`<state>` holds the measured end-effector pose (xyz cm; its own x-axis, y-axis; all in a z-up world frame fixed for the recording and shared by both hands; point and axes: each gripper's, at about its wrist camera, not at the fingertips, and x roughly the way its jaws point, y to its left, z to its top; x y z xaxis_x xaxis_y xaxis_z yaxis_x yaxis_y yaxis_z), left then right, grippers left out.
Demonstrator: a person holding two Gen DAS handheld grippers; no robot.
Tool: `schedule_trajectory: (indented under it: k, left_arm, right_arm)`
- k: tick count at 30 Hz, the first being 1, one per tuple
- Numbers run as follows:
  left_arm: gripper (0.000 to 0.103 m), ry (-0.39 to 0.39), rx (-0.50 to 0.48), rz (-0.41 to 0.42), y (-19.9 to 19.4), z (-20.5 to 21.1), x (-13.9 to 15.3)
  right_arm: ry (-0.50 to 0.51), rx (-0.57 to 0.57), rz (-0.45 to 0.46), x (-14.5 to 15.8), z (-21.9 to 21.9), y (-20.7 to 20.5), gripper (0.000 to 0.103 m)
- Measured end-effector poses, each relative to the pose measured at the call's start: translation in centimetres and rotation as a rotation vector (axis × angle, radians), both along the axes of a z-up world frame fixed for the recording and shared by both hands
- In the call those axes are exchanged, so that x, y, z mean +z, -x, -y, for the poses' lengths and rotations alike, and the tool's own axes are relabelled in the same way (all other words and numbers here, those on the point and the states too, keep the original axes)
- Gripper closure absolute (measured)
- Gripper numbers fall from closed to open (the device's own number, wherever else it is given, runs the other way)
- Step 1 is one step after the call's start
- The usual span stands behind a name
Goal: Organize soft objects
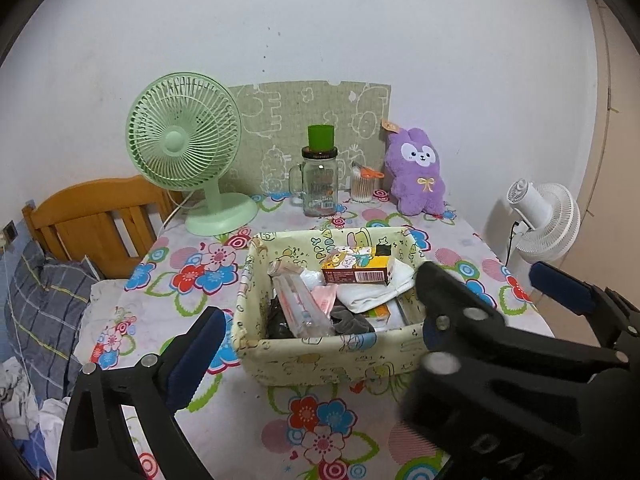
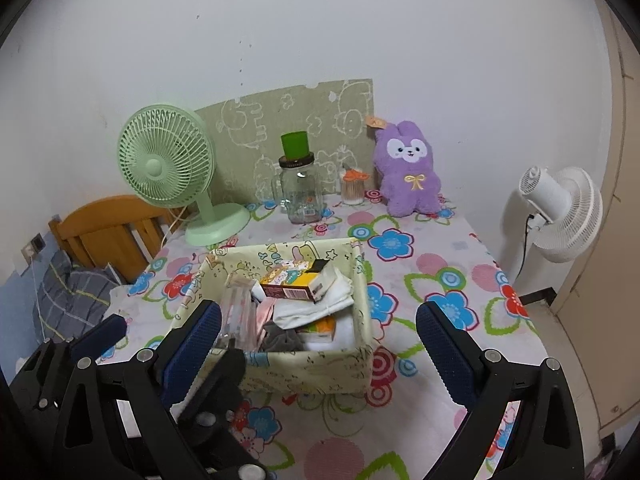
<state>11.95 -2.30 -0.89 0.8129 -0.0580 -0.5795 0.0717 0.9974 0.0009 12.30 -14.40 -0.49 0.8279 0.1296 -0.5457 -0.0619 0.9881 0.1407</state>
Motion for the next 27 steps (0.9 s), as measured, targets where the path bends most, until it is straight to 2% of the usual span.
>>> schedule_trajectory:
  k: [17, 27]
  left_arm:
    - [0.001, -0.003, 0.02, 0.099, 6.4, -1.9, 2.4]
    - [0.0, -0.004, 0.037, 0.155, 10.0, -3.0, 3.2]
  right_arm:
    - [0.036, -0.116, 0.1, 2.5, 2.4, 7.1, 0.003]
    - [0.053, -0.106, 0.163, 3.5, 2.7, 10.9, 0.002]
